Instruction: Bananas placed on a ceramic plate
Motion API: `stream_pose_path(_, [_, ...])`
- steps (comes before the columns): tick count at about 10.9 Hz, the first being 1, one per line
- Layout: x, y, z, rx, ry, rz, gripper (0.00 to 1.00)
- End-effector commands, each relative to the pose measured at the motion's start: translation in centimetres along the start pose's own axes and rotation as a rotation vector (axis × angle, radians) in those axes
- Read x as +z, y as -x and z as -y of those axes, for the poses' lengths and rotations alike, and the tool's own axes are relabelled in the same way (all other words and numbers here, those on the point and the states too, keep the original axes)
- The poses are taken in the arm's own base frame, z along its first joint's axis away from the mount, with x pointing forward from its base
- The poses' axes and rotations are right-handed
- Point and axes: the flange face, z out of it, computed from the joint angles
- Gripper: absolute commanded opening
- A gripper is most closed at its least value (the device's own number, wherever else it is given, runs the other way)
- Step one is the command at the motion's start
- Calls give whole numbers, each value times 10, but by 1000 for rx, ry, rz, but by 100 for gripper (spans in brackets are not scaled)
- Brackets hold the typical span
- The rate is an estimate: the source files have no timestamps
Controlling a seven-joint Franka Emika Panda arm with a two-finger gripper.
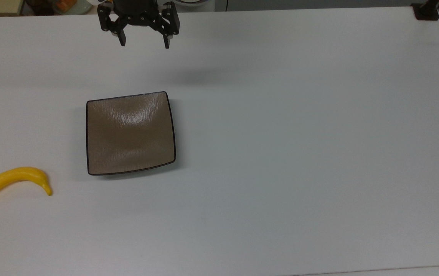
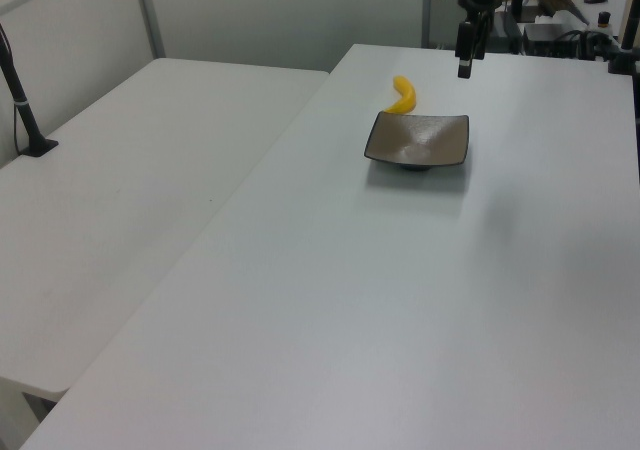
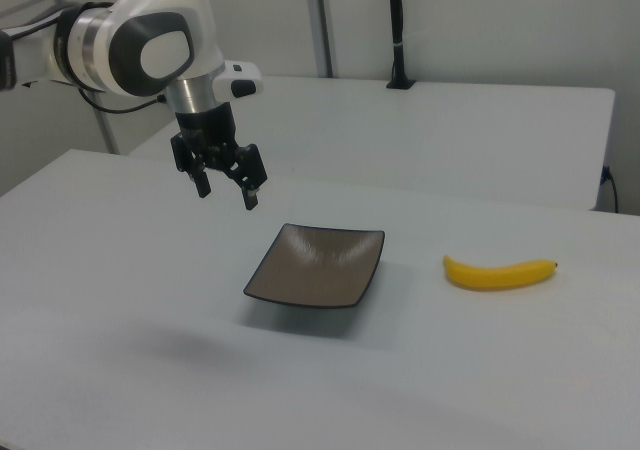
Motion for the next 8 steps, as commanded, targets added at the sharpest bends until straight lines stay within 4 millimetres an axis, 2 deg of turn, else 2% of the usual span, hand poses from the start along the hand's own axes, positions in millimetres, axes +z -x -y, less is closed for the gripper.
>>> stream_pose_path(1, [6, 11, 4, 3, -13, 36, 100])
stream_pose_path(8, [5, 9, -1, 17, -11, 28, 100])
